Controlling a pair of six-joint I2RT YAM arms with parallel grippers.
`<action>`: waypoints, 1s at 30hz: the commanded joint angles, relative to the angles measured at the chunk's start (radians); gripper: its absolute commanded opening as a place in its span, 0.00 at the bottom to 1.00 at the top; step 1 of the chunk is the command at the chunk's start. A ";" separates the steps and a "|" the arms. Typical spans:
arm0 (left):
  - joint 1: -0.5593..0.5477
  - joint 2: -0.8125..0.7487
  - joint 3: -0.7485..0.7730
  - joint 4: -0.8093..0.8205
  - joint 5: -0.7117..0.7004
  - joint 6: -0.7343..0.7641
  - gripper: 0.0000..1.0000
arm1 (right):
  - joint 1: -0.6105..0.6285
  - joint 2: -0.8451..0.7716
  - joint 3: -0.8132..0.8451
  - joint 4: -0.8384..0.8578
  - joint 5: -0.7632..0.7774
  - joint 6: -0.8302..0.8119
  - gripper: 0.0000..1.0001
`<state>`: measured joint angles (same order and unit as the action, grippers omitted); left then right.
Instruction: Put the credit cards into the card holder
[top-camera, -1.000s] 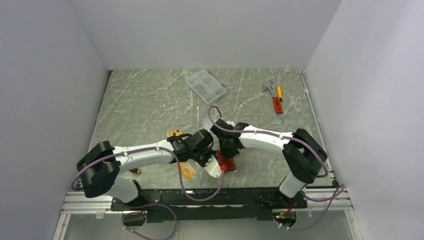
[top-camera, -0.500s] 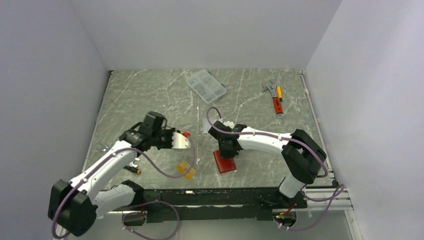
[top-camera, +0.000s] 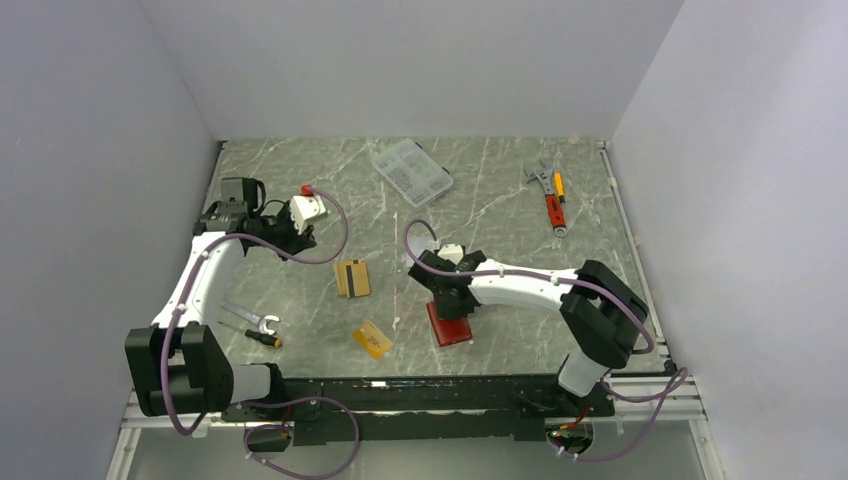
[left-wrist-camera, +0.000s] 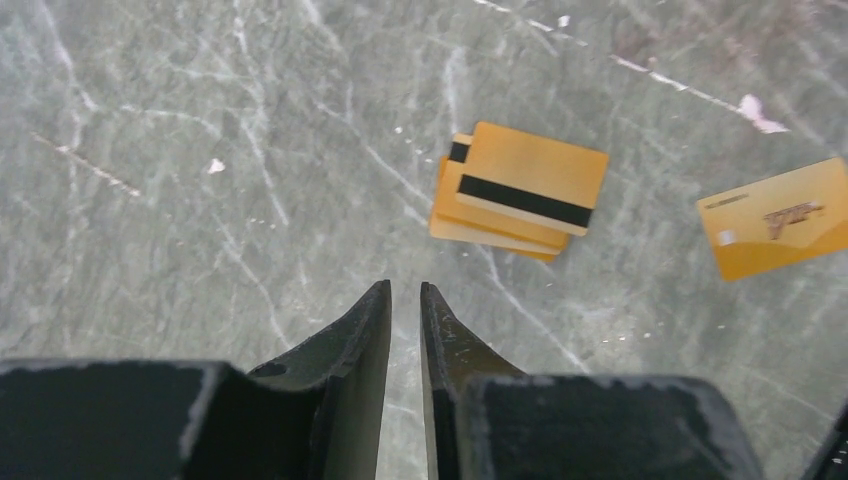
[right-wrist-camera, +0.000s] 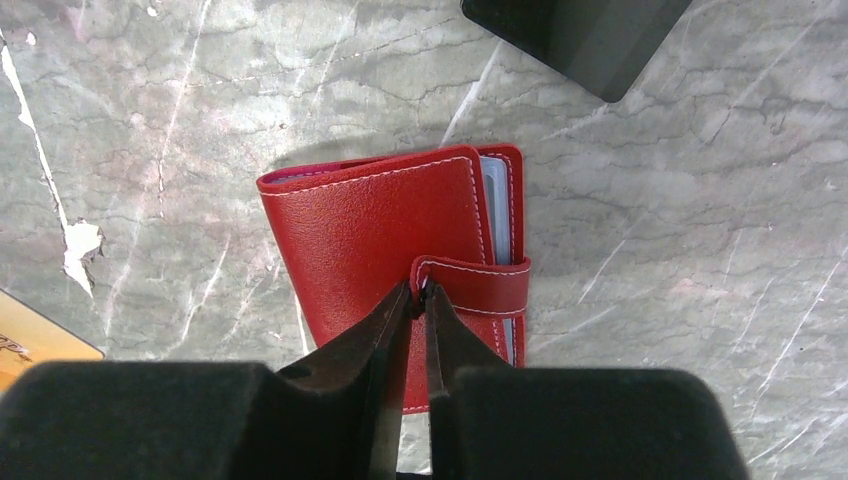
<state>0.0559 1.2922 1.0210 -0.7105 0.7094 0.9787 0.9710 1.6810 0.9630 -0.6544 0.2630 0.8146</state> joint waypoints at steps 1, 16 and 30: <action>-0.001 -0.034 0.034 -0.068 0.112 -0.049 0.24 | 0.016 0.177 -0.112 -0.005 -0.103 0.066 0.21; 0.032 -0.106 0.075 -0.181 0.061 -0.063 0.23 | -0.109 -0.111 0.406 -0.214 -0.029 -0.128 0.40; 0.036 -0.082 0.085 -0.135 0.113 -0.158 0.87 | -0.463 -0.209 0.242 0.081 -0.049 -0.296 0.89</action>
<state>0.0849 1.2095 1.0836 -0.8841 0.7727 0.8715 0.5686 1.5181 1.2842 -0.7368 0.1715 0.5938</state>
